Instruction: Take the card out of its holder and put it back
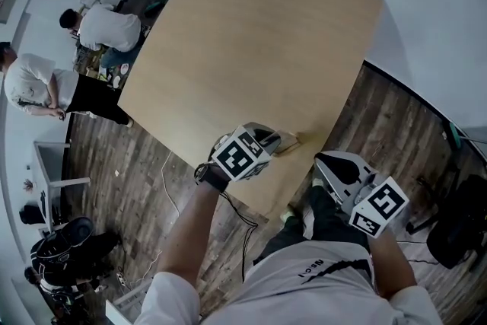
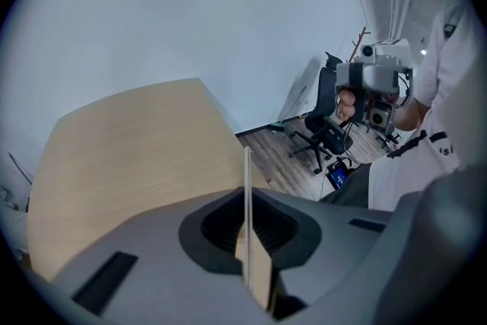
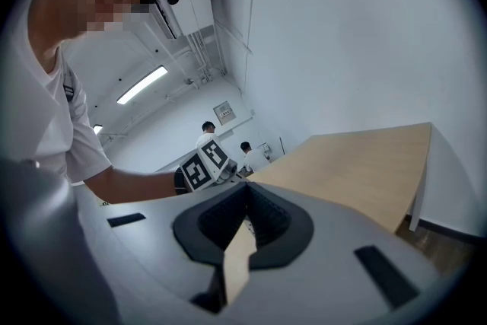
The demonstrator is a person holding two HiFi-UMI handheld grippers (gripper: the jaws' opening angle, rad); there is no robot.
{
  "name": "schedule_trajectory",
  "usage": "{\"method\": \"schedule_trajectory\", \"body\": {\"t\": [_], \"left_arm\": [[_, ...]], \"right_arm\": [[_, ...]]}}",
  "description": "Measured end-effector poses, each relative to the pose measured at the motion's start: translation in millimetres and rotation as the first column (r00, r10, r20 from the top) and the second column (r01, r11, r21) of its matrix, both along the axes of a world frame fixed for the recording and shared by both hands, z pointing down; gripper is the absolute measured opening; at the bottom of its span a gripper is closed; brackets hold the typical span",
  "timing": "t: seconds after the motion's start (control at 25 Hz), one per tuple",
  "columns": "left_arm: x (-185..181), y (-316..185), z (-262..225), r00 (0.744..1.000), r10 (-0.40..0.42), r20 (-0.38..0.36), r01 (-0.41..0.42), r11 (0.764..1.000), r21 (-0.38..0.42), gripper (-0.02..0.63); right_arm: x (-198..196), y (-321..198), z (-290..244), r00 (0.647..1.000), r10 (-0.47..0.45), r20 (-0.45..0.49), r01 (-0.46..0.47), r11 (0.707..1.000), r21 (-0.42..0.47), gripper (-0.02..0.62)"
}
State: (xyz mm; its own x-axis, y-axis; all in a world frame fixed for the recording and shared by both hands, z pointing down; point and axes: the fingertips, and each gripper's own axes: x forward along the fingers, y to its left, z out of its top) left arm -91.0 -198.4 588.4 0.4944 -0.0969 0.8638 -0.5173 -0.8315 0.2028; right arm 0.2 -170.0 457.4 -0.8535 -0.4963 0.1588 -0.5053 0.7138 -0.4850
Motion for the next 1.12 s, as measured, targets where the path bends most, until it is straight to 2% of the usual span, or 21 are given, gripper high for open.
{"method": "schedule_trajectory", "body": {"t": [0.28,0.44,0.68,0.92,1.12], "left_arm": [[0.2,-0.3,-64.6,0.989,-0.059,-0.135,0.068,0.995,0.07,0.026],[1.6,6.6,-102.0,0.97,-0.084,-0.23,0.106,0.991,0.085,0.026],[-0.2,24.4,-149.6,0.941,-0.075,-0.33,0.118,0.987,0.112,0.026],[-3.2,41.0,-189.1,0.912,-0.056,-0.407,0.123,0.982,0.142,0.026],[-7.0,55.1,-204.8,0.908,-0.039,-0.417,0.123,0.977,0.176,0.026]], "right_arm": [[-5.9,4.9,-21.2,0.999,0.004,-0.036,-0.002,0.999,0.04,0.014],[-8.1,11.1,-39.7,0.999,0.006,-0.044,-0.003,0.997,0.077,0.014],[-14.1,22.3,-67.6,0.999,0.014,-0.041,-0.008,0.991,0.131,0.014],[-19.5,35.8,-92.1,0.999,0.029,-0.038,-0.022,0.984,0.178,0.014],[-21.6,48.2,-111.7,0.998,0.045,-0.035,-0.036,0.975,0.22,0.014]]}}
